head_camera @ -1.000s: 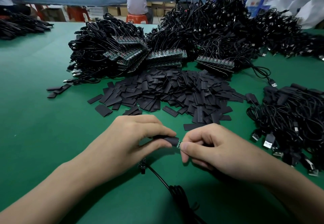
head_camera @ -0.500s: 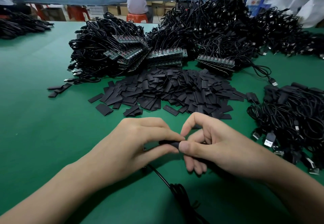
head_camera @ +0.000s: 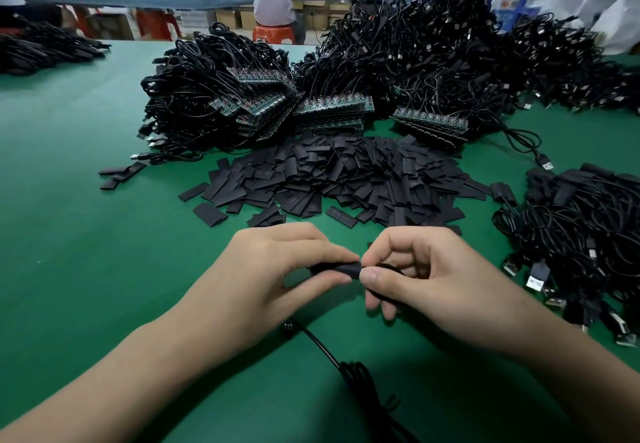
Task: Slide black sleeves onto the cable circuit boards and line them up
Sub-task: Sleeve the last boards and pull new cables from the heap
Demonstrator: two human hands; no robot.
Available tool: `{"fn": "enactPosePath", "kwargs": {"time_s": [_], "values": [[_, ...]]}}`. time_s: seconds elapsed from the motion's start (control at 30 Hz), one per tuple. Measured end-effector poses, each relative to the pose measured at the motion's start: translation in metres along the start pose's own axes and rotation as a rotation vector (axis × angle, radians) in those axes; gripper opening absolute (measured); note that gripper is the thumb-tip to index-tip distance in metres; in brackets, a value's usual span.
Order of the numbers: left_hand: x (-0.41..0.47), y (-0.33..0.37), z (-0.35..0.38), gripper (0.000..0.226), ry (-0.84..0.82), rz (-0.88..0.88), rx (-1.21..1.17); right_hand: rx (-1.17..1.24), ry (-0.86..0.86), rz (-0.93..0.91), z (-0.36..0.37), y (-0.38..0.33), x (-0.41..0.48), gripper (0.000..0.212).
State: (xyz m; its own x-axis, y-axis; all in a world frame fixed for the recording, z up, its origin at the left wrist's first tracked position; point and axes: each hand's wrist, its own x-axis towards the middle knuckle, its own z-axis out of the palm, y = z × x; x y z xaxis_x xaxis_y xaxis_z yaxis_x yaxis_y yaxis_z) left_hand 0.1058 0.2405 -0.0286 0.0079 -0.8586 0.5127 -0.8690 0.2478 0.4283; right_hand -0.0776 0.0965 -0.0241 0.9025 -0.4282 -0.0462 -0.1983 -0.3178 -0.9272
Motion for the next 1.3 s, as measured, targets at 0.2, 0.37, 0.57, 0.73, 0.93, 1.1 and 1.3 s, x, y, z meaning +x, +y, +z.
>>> {"fn": "enactPosePath", "kwargs": {"time_s": [0.2, 0.37, 0.57, 0.73, 0.93, 1.1, 1.3], "values": [[0.003, -0.002, -0.001, 0.02, 0.06, -0.003, 0.011, 0.064, 0.018, 0.015, 0.0, -0.001, 0.001, 0.001], [0.001, -0.005, 0.0, 0.021, 0.111, -0.018, 0.046, 0.001, 0.047, -0.006, -0.001, -0.003, -0.002, 0.006], [0.0, -0.004, 0.005, 0.02, 0.189, -0.053, 0.053, -0.177, 0.176, -0.126, 0.011, -0.005, -0.004, 0.011], [0.002, 0.006, 0.012, 0.029, 0.286, -0.276, 0.068, -0.598, 0.436, -0.308, 0.018, -0.001, -0.004, 0.005], [0.006, 0.013, 0.015, 0.048, 0.346, -0.406, -0.089, -0.579, 0.439, -0.343, 0.02, 0.002, -0.003, 0.013], [0.007, 0.012, 0.016, 0.045, 0.413, -0.497, -0.127, -0.51, 0.446, -0.343, 0.025, 0.005, -0.001, 0.008], [0.008, 0.014, 0.019, 0.035, 0.387, -0.494, -0.139, -0.473, 0.439, -0.354, 0.028, 0.006, 0.0, 0.002]]}}
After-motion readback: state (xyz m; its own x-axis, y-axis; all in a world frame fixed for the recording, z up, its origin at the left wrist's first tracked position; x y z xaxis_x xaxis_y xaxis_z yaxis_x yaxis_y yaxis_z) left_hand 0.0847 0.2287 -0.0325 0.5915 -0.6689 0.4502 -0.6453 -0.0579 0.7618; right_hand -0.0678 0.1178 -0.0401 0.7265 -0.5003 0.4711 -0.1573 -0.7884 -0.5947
